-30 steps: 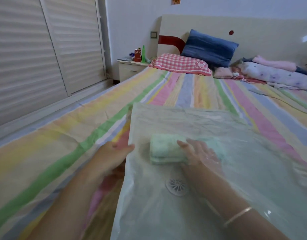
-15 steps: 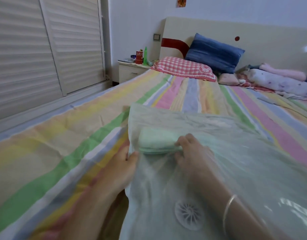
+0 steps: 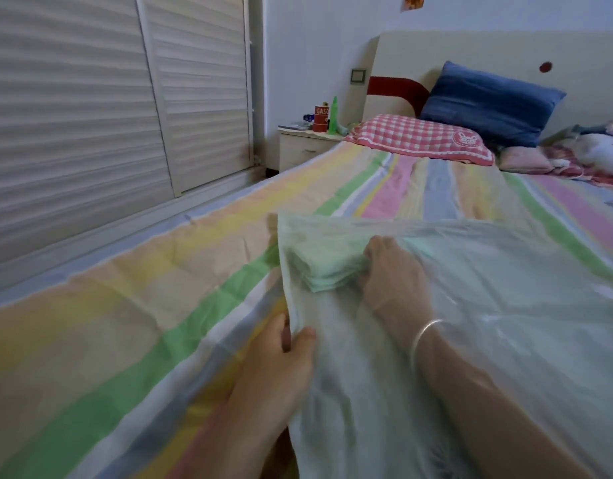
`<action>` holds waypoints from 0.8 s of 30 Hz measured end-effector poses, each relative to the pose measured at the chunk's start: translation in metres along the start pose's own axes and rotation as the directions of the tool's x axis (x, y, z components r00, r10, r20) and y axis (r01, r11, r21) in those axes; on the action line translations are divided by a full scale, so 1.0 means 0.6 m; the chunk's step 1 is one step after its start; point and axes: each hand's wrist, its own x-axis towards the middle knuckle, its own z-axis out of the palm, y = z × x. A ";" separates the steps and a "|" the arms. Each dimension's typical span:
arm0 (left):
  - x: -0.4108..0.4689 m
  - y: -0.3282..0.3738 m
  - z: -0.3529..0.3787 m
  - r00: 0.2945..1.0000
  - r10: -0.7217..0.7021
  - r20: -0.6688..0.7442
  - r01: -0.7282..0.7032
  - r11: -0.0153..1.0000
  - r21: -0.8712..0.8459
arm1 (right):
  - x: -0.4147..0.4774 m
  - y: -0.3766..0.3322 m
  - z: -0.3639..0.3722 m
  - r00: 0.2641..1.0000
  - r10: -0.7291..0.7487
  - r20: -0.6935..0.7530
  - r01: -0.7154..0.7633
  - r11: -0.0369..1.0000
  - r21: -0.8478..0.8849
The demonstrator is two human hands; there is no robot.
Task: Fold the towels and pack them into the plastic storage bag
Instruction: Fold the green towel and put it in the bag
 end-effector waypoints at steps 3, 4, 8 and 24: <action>-0.004 0.007 -0.003 0.996 -0.041 -0.085 0.038 0.998 -0.043 | -0.031 0.018 -0.013 0.980 -0.182 -0.076 0.188 0.979 0.083; -0.004 0.008 -0.003 0.991 -0.031 -0.127 0.026 0.999 -0.042 | -0.041 0.022 -0.020 0.965 -0.239 -0.106 0.252 0.957 0.140; -0.008 0.010 -0.006 0.975 0.003 -0.223 -0.020 0.997 -0.075 | -0.053 0.032 -0.036 0.943 -0.333 -0.007 0.332 0.935 0.126; 0.000 -0.007 0.000 0.977 0.127 -0.173 -0.106 0.986 0.128 | 0.044 -0.049 0.037 0.961 -0.189 0.201 0.202 0.978 -0.046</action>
